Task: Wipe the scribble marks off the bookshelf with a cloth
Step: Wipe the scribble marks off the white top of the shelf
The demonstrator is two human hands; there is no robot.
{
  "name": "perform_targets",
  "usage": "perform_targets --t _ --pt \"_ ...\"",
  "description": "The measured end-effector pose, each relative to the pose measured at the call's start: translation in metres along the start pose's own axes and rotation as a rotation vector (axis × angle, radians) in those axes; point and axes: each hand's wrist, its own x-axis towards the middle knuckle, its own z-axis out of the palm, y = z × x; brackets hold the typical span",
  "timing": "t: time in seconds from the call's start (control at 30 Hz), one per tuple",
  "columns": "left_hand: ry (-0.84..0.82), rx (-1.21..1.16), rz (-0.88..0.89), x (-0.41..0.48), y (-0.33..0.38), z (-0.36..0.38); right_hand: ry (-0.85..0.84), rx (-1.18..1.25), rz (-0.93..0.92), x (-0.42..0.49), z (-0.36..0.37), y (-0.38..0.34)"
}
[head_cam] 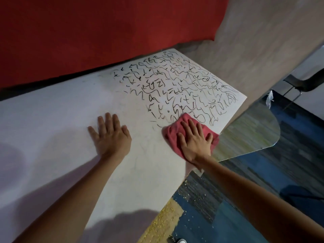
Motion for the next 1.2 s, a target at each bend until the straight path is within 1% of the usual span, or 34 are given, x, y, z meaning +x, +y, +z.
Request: perform_targets --t 0.07,0.17,0.27,0.33,0.43,0.57,0.63,0.73,0.83,0.9,0.97,1.03,1.13,1.2 --pt "0.005 0.005 0.005 -0.001 0.000 0.002 0.021 0.007 0.008 0.030 -0.004 0.012" --pt "0.013 0.026 -0.004 0.002 0.000 0.004 0.091 0.072 0.098 0.079 -0.009 0.019" --pt "0.007 0.039 -0.006 0.006 0.002 0.004 0.120 0.098 0.116 0.098 -0.013 0.015" --pt "-0.012 0.032 -0.004 0.005 0.002 0.004 0.112 0.086 0.135 0.084 -0.010 0.010" --pt "-0.030 0.022 0.002 0.005 0.002 0.001 0.095 0.075 0.142 0.039 -0.002 -0.005" --pt "-0.016 0.020 0.030 0.003 0.001 0.001 0.054 0.057 0.112 -0.003 0.005 -0.020" --pt "0.010 0.008 0.035 0.003 -0.001 0.003 0.060 0.075 0.097 0.006 0.003 -0.017" --pt "-0.001 0.024 0.030 0.002 -0.001 0.005 0.083 0.085 0.065 0.038 -0.002 -0.007" --pt "0.001 0.040 0.032 0.003 0.000 0.005 0.107 0.096 0.071 0.073 -0.009 -0.002" --pt "0.004 0.025 0.031 0.002 0.000 0.002 0.084 0.077 0.087 0.078 -0.010 -0.003" --pt "-0.006 0.009 0.031 0.004 0.000 0.002 0.047 0.049 0.090 0.064 -0.008 -0.006" --pt "-0.005 0.007 0.039 0.003 0.001 0.003 -0.009 0.032 0.056 0.032 -0.004 -0.014" --pt "0.015 -0.081 0.039 0.003 0.000 0.004 -0.060 -0.006 -0.099 -0.022 0.001 -0.040" --pt "0.010 -0.073 0.051 0.001 0.001 0.002 -0.086 -0.014 -0.175 -0.039 0.002 -0.054"
